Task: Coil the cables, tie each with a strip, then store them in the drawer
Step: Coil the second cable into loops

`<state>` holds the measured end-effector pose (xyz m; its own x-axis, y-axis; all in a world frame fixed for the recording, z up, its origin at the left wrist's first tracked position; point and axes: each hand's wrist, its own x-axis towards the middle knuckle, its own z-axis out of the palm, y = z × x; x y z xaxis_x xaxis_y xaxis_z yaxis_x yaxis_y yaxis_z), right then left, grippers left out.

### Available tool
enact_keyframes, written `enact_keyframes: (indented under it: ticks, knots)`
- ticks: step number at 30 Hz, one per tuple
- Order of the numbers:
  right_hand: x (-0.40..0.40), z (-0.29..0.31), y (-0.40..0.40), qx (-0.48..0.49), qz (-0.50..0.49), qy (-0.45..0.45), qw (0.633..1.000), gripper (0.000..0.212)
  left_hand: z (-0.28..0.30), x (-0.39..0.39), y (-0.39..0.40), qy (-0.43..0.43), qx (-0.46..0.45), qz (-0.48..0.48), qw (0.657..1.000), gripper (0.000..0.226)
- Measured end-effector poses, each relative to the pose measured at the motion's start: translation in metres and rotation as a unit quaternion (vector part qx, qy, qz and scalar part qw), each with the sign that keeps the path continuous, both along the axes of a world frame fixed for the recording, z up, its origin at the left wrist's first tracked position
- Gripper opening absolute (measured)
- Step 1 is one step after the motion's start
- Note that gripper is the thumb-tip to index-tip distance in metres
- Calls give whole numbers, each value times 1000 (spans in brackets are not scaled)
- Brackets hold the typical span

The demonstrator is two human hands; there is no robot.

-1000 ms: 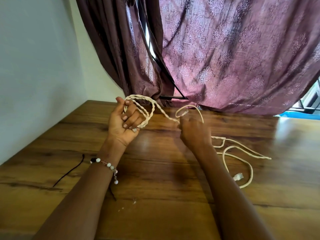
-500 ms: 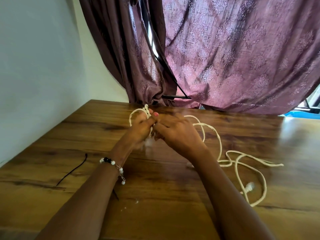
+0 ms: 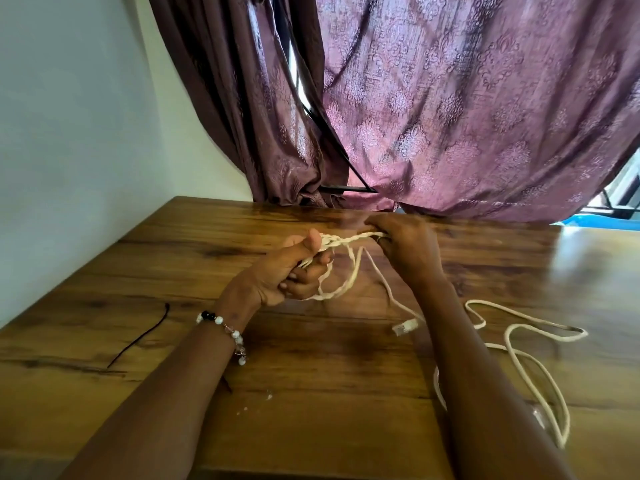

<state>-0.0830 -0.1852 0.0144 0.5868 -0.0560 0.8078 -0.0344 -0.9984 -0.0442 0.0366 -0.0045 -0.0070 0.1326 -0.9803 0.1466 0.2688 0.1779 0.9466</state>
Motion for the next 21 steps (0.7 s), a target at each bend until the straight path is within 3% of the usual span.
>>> enact_keyframes:
  ticks: [3, 6, 10, 14, 18, 21]
  knots:
    - [5, -10, -7, -30, -72, -35, 996, 20, 0, 1, -1, 58, -70, -31, 995, 36]
    - [11, -16, -12, -39, -117, -42, 991, 36, 1, 11, -2, 154, -136, -65, 976, 32]
    - [8, -13, -12, 12, -68, -67, 995, 48, 2, 27, 1, 263, -180, -60, 946, 32]
    - [15, -2, 7, 47, 35, -88, 994, 55, 4, 21, 1, 211, -139, -8, 968, 37]
    - [24, -3, 31, 78, 115, 15, 990, 71, 6, 11, -1, 148, -104, -53, 982, 39]
    - [27, -8, 41, 69, 169, 30, 983, 52, 4, 6, 2, 92, -85, -49, 991, 38]
